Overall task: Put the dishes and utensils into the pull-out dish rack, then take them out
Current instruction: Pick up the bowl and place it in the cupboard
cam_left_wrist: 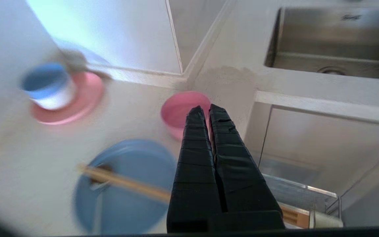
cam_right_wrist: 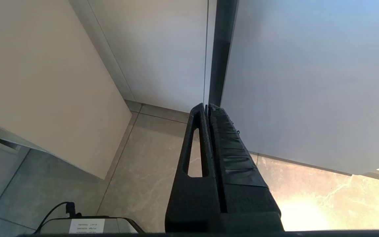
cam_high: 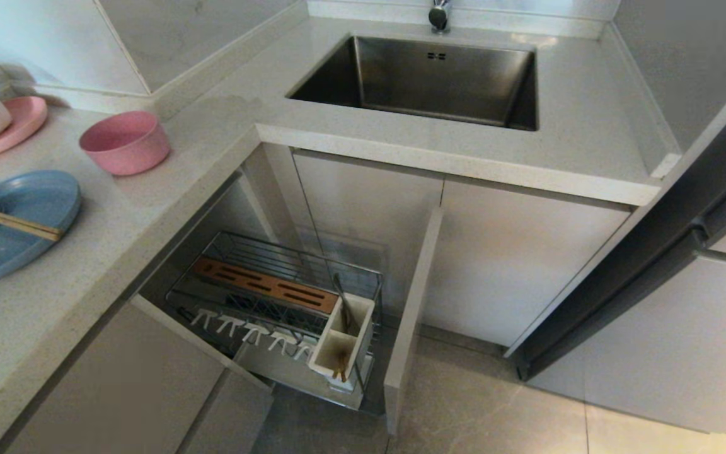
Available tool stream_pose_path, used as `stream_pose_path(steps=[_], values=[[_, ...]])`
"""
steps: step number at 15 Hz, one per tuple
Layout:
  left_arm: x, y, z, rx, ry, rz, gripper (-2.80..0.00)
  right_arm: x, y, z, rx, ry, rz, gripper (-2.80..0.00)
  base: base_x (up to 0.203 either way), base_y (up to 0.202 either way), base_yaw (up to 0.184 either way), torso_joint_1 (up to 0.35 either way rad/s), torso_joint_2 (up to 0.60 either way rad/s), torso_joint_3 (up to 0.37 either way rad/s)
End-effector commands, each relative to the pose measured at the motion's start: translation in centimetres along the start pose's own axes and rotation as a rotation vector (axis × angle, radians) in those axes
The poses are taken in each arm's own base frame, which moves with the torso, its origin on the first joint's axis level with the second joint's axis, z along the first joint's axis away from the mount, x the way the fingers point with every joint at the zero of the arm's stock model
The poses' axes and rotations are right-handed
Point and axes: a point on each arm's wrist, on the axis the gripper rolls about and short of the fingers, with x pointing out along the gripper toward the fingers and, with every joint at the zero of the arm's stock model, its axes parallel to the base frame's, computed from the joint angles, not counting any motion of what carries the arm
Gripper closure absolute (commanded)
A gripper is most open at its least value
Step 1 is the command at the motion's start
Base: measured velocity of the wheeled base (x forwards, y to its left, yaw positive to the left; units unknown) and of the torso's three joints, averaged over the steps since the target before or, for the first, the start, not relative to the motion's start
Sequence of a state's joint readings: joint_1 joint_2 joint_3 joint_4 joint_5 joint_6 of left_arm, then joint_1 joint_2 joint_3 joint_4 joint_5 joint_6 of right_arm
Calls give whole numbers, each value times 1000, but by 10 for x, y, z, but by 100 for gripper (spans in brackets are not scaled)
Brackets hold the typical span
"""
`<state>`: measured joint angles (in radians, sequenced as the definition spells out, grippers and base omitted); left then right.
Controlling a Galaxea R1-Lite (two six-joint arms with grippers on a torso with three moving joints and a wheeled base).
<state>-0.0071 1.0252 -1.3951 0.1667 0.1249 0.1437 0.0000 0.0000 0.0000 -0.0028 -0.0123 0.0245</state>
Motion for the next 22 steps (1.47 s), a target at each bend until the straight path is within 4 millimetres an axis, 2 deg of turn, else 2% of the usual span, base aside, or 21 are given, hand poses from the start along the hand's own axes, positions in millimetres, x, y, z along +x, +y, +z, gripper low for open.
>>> stream_pose_path(steps=[1, 3, 5, 8, 11, 16, 17, 22], values=[[81, -12, -19, 1, 138, -11, 0, 0, 0, 0, 0, 0, 0, 0, 0, 0, 0, 0, 0, 0], [132, -18, -28, -28, 212, -6, 0, 0, 0, 0, 0, 1, 0, 0, 0, 0, 0, 0, 0, 0], [180, -18, -53, -51, 317, 4, 0, 0, 0, 0, 0, 0, 0, 0, 0, 0, 0, 0, 0, 0], [225, -12, -83, -75, 384, -22, 0, 0, 0, 0, 0, 1, 0, 0, 0, 0, 0, 0, 0, 0], [243, -11, -101, -80, 416, -58, 0, 0, 0, 0, 0, 0, 0, 0, 0, 0, 0, 0, 0, 0], [244, -12, -101, -79, 418, -65, 0, 0, 0, 0, 0, 0, 0, 0, 0, 0, 0, 0, 0, 0], [244, -13, -101, -79, 419, -68, -280, 0, 0, 0, 0, 1, 0, 0, 0, 0, 0, 0, 0, 0], [250, -20, -104, -79, 393, -86, -280, 0, 0, 0, 0, 0, 0, 0, 0, 0, 0, 0, 0, 0]])
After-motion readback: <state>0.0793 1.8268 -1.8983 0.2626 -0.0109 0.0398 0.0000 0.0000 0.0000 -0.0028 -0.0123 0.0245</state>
